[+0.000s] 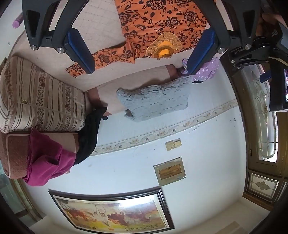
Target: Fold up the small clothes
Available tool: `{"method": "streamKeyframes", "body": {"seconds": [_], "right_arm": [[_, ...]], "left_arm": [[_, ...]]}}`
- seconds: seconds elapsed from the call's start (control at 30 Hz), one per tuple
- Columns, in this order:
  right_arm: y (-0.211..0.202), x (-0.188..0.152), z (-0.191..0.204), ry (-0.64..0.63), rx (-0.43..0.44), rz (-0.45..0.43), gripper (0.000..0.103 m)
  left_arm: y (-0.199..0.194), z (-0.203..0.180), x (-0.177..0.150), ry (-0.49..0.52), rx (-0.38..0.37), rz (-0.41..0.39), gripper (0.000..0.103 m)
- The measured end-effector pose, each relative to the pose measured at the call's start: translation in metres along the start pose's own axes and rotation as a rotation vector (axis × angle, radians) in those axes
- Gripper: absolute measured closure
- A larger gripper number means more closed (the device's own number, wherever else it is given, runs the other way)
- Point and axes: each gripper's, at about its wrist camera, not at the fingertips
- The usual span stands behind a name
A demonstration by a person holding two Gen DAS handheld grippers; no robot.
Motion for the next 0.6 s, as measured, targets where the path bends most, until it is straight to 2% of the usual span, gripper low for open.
{"method": "streamKeyframes", "body": {"seconds": [0.2,0.6], "right_arm": [[0.010,-0.015,0.002,0.014,0.001,0.015,0.000],[0.015,-0.020,0.006,0.009,-0.015,0.026,0.000]], "left_arm": [[0.002,-0.003,-0.007,0.003,0.001,-0.004,0.000],[0.003,-0.009,-0.006,0.012,0.003,0.014,0.000]]}}
Point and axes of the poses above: each gripper's, at about its wrist camera, not at the fingertips, and y roughly the way its jaws point, z to its left, x to its top, and after that the axes turned 2 degrees about x, right-handed
